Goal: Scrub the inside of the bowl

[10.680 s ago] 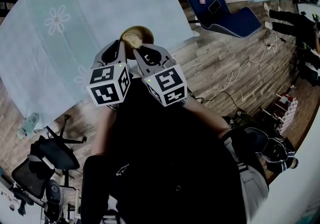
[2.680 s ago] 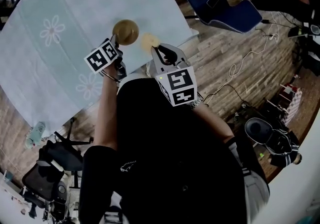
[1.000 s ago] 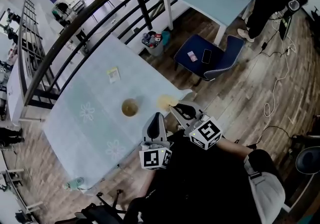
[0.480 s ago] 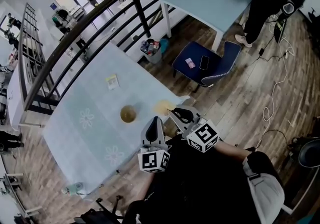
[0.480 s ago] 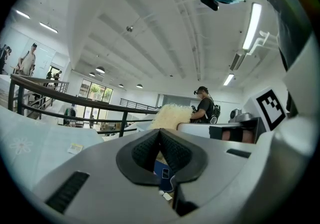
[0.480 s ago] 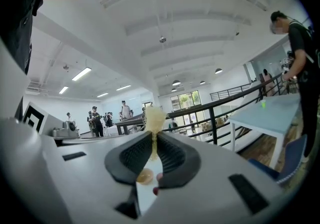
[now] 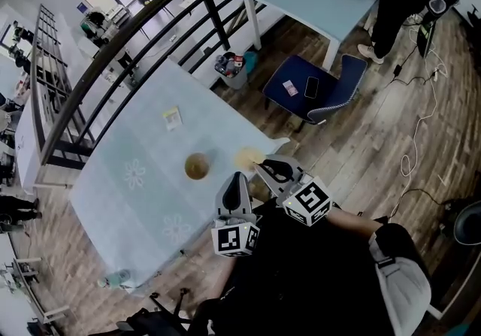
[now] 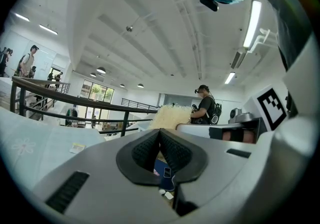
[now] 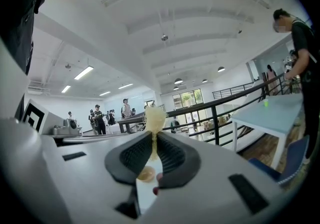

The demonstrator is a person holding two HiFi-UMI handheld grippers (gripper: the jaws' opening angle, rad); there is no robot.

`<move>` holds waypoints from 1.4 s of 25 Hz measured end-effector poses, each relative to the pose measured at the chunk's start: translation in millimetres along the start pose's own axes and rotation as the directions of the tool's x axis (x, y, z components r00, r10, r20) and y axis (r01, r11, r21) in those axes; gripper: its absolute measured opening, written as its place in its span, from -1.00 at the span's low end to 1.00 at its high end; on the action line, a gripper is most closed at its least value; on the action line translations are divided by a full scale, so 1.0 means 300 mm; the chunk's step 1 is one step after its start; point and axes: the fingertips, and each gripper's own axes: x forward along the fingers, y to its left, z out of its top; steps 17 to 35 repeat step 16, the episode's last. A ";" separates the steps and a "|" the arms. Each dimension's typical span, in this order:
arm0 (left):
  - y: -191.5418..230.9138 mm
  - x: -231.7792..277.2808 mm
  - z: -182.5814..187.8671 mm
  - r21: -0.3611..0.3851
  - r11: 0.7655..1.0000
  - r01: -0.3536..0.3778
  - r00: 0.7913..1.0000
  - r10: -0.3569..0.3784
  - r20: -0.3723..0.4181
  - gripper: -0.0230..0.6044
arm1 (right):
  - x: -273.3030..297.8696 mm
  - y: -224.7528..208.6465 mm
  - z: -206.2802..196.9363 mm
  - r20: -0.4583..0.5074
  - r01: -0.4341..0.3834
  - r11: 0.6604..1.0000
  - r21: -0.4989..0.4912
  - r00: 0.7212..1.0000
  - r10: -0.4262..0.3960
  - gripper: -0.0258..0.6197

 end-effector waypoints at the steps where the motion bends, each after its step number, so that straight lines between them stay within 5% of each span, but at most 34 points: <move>1: 0.000 0.000 0.000 -0.003 1.000 -0.003 1.000 0.003 -0.001 -0.88 | 0.000 0.000 -0.001 -0.002 -0.003 1.000 0.000 1.000 0.003 -0.81; 35: -0.011 0.011 -0.019 -0.006 1.000 -0.009 1.000 0.009 -0.020 -0.88 | -0.016 -0.020 -0.012 -0.013 0.003 1.000 0.019 1.000 -0.002 -0.81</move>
